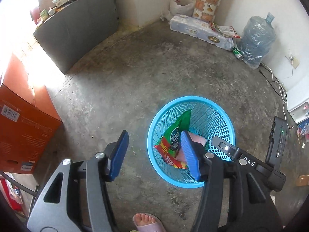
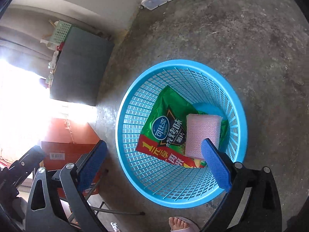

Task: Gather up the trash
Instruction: 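Carry the wrapper and sponge over the blue basket and open both tools, then grasp the red plastic bag with the left tool while the right tool grasps the blue snack bag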

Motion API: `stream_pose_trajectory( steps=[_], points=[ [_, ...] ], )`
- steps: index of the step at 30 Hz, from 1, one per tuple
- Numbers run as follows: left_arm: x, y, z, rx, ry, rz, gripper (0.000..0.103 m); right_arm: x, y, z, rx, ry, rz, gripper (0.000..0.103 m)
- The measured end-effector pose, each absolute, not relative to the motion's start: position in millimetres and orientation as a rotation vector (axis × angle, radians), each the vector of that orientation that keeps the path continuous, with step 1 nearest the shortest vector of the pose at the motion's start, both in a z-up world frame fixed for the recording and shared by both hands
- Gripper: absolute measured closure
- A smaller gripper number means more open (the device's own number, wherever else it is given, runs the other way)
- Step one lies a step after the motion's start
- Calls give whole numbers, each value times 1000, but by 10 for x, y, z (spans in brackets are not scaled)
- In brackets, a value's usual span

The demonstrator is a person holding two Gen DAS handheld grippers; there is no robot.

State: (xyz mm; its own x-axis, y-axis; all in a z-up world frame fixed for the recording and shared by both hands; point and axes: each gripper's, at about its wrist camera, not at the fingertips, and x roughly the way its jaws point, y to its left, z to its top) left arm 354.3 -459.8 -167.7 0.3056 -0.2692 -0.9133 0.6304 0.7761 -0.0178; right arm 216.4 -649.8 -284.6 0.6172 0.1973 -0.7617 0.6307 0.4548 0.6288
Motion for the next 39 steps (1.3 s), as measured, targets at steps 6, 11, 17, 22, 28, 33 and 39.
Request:
stream_pose_trajectory(
  steps=[6,11,17,22,28,33,39],
  points=[
    [3469,-4245,-953,350,1075,-695,50,1816,-6415,-2514,1075,856,-294,8],
    [3191,-3394,5,294,1014,-800,45,1423,-6145,-1874,978,789,-218,8],
    [2766,-1840,924,212,858,-741,37,1014,-5626,-1147,847,757,-107,8],
    [2327,-584,1320,157,706,-538,29,966,-5153,-736,824,746,32,8],
    [1855,505,1188,-8,693,-403,29,1218,-4370,-422,872,766,296,8],
    [1638,1064,890,-95,722,-328,29,1627,-3539,-262,888,884,506,8],
    [1610,1481,561,-219,774,-300,29,2177,-2655,-282,866,1100,580,8]
  ],
)
